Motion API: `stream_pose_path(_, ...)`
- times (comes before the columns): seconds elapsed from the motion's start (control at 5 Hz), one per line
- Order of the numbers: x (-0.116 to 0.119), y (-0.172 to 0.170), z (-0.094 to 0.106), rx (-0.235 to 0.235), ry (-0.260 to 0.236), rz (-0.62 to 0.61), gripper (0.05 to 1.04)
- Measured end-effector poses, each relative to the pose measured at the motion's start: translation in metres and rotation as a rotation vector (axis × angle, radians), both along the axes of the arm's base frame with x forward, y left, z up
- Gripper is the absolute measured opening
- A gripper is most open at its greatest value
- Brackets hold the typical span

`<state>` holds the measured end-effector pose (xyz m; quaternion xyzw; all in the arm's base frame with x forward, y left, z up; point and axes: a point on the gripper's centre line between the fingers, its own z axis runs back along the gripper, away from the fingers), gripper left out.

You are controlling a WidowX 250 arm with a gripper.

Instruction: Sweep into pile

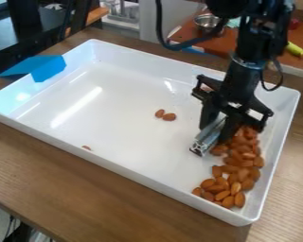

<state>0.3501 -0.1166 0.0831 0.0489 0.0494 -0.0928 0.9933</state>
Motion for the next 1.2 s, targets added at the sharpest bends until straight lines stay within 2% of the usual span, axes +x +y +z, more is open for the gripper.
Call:
stream_pose_path(0.2,-0.006,0.002,0.002,-0.056,0.050,-0.027,0.380)
stream_pose_path(0.4,0.004,0.049,0.023,-0.104,0.020,0.062,0.380)
stream_pose_path(0.6,0.012,0.108,0.035,-0.108,-0.020,0.167,0.380)
stream_pose_path(0.8,0.016,0.136,0.039,-0.103,-0.047,0.192,0.380)
stream_pose_path(1.0,0.022,0.162,0.033,-0.060,-0.081,0.222,0.380)
stream_pose_path(1.2,0.032,0.171,0.025,-0.003,-0.134,0.222,0.380)
